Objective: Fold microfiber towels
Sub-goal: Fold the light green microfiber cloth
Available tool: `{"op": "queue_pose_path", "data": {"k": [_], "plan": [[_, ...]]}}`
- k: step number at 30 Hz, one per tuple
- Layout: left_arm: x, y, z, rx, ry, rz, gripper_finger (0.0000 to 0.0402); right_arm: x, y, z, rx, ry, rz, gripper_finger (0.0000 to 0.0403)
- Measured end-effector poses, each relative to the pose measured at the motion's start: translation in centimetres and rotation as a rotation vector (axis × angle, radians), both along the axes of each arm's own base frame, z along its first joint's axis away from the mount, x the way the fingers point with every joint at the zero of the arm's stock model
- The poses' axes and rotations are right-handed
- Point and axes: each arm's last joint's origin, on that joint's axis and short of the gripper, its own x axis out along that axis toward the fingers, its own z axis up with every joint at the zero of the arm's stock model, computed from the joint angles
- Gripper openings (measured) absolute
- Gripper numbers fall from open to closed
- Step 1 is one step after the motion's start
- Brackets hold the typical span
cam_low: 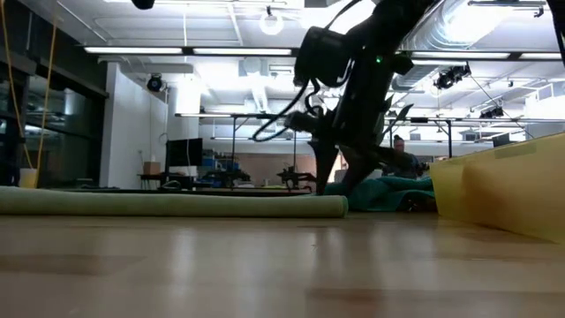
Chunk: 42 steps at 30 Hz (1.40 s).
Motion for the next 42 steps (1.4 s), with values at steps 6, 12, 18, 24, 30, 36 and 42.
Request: {"op": "queue_pose_path", "data": {"k": [6,12,18,24,30,36,42], "plan": [[0.0,0.0,-0.1,0.0,0.008,0.003,0.0078,0.2,0.1,-0.9,0.037,0.013,-0.014,0.0135],[0.1,0.1,-0.4,-0.002,0.042,0.035,0.0078,0.4,0.7,-1.4,0.07,0.016,-0.059,0.0135],[0.1,0.1,-0.6,-0.009,0.064,0.042,0.0078,0.4,1.5,-1.5,0.069,0.027,-0.067,0.0107],[0.2,0.1,-0.6,-0.009,0.065,0.042,0.0078,-0.1,3.2,-1.6,0.076,0.076,-0.049,0.0044],[0.2,0.1,-0.8,-0.012,0.081,0.042,0.0078,-0.5,5.3,-1.7,0.106,0.109,-0.044,0.0025],[0.2,0.1,-0.8,-0.011,0.082,0.041,0.0078,-1.6,7.1,-1.5,0.157,0.194,-0.035,0.0045],[0.2,0.1,-0.8,-0.01,0.083,0.041,0.0078,-2.2,7.4,-1.2,0.168,0.235,-0.041,0.0065]]}}
